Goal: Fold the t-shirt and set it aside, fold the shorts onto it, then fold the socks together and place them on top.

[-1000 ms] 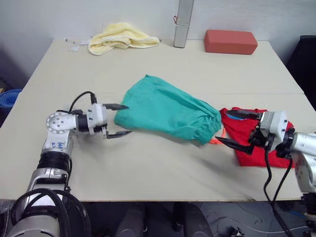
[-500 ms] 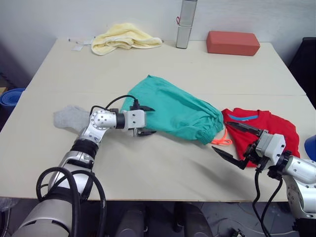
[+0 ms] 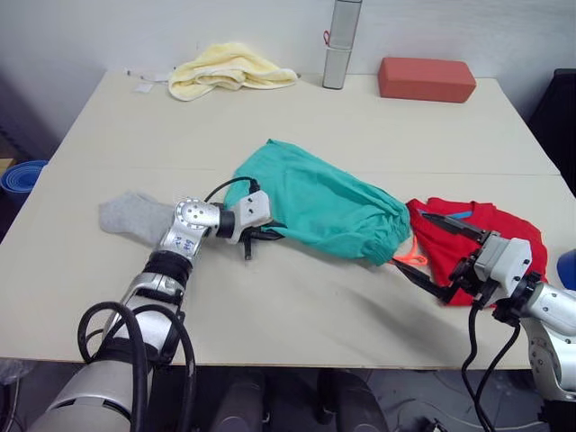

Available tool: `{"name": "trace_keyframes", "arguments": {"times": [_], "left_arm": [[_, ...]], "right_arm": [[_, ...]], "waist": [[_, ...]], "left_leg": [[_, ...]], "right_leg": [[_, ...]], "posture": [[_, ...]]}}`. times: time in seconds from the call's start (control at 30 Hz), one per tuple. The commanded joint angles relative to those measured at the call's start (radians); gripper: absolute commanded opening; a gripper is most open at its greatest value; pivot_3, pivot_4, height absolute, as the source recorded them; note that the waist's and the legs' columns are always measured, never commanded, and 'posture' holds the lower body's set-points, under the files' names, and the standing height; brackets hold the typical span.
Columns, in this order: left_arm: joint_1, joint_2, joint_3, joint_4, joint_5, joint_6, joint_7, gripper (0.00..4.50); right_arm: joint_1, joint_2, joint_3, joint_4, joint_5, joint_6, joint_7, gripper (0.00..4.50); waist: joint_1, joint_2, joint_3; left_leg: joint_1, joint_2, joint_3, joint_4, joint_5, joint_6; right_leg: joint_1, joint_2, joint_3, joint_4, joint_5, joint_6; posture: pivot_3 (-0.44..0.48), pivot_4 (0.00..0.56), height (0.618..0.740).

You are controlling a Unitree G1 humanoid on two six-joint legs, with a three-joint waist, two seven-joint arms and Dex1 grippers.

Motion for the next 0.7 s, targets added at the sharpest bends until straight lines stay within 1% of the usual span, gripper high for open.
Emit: {"name": "trace_keyframes", "arguments": {"times": [0.03, 0.1, 0.2, 0.27, 0.33, 0.37, 0.43, 0.53, 0.57, 0.63, 0.67, 0.7], "left_arm": [[0.156, 0.062, -0.029, -0.366, -0.052, 0.276, -0.041, 0.02], [0.258, 0.095, -0.013, -0.621, -0.098, 0.476, 0.007, 0.02], [0.397, 0.120, 0.008, -0.922, -0.156, 0.718, 0.090, 0.02], [0.468, 0.134, 0.019, -1.058, -0.182, 0.826, 0.139, 0.02], [0.514, 0.141, 0.032, -1.146, -0.211, 0.899, 0.179, 0.02], [0.542, 0.131, 0.047, -1.189, -0.226, 0.939, 0.215, 0.02], [0.592, 0.116, 0.062, -1.246, -0.248, 0.975, 0.270, 0.02], [0.658, 0.095, 0.085, -1.274, -0.272, 0.952, 0.327, 0.02], [0.675, 0.081, 0.106, -1.270, -0.286, 0.929, 0.341, 0.21], [0.702, 0.093, 0.139, -1.253, -0.309, 0.867, 0.327, 0.61], [0.705, 0.101, 0.159, -1.244, -0.327, 0.837, 0.312, 0.87], [0.704, 0.108, 0.181, -1.238, -0.362, 0.813, 0.283, 1.22]], "right_arm": [[0.034, -0.028, -0.040, -0.052, 0.040, 0.010, 0.020, 4.50], [0.064, -0.042, -0.047, -0.067, 0.053, 0.021, 0.040, 4.50], [0.106, -0.063, -0.057, -0.078, 0.072, 0.041, 0.068, 4.50], [0.130, -0.075, -0.062, -0.083, 0.079, 0.056, 0.085, 4.50], [0.148, -0.083, -0.065, -0.086, 0.082, 0.064, 0.097, 4.50], [0.158, -0.086, -0.067, -0.087, 0.081, 0.066, 0.102, 4.50], [0.170, -0.086, -0.072, -0.087, 0.079, 0.068, 0.107, 4.50], [0.178, -0.085, -0.073, -0.080, 0.070, 0.077, 0.102, 4.50], [0.183, -0.085, -0.076, -0.079, 0.073, 0.100, 0.091, 4.50], [0.198, -0.084, -0.103, -0.085, 0.130, 0.187, 0.060, 4.50], [0.209, -0.086, -0.120, -0.096, 0.174, 0.254, 0.039, 4.50], [0.215, -0.086, -0.131, -0.105, 0.192, 0.283, 0.028, 4.50]], "waist": [[-0.006, 0.000, 0.000], [-0.007, 0.001, 0.000], [-0.008, 0.001, 0.000], [-0.006, 0.001, 0.000], [-0.003, 0.001, 0.000], [-0.003, 0.001, 0.000], [-0.003, 0.002, -0.001], [-0.004, 0.002, -0.001], [-0.004, 0.002, -0.001], [-0.003, 0.002, -0.001], [-0.002, 0.002, -0.001], [0.000, 0.002, -0.001]], "left_leg": [[0.000, 0.000, -0.001, 0.000, 0.000, 0.000], [0.000, 0.001, -0.002, 0.000, 0.000, -0.001], [0.000, 0.001, -0.002, 0.000, -0.001, -0.001], [0.001, 0.001, -0.003, 0.000, -0.001, -0.001], [0.001, 0.001, -0.004, 0.000, -0.001, -0.001], [0.001, 0.001, -0.004, 0.000, -0.001, -0.002], [0.001, 0.001, -0.005, 0.000, -0.002, -0.002], [0.002, 0.001, -0.004, 0.000, -0.003, -0.002], [0.002, 0.001, -0.004, 0.000, -0.003, -0.003], [0.002, 0.002, -0.004, 0.000, -0.003, -0.003], [0.002, 0.002, -0.004, 0.000, -0.003, -0.003], [0.002, 0.002, -0.005, 0.000, -0.003, -0.003]], "right_leg": [[0.000, 0.000, 0.002, 0.000, 0.000, 0.000], [0.001, 0.000, 0.006, 0.000, 0.000, 0.000], [0.001, 0.000, 0.008, 0.000, 0.000, 0.000], [0.001, 0.000, 0.009, -0.001, 0.000, -0.001], [0.002, -0.001, 0.009, -0.002, 0.000, -0.001], [0.002, -0.001, 0.010, -0.004, 0.000, -0.001], [0.002, -0.001, 0.010, -0.005, -0.001, -0.001], [0.002, -0.001, 0.010, -0.005, -0.001, -0.002], [0.002, -0.001, 0.010, -0.005, -0.001, -0.002], [0.002, -0.001, 0.010, -0.005, -0.001, -0.003], [0.002, -0.001, 0.010, -0.005, -0.002, -0.003], [0.002, -0.001, 0.010, -0.005, -0.002, -0.004]], "posture": [[0.000, 0.150, 0.740], [0.000, 0.150, 0.740], [0.000, 0.150, 0.740], [0.000, 0.150, 0.740], [0.000, 0.150, 0.740], [0.000, 0.150, 0.740], [0.000, 0.150, 0.740], [0.000, 0.150, 0.740], [0.000, 0.150, 0.740], [0.000, 0.150, 0.740], [0.000, 0.150, 0.740], [0.000, 0.150, 0.740]]}}
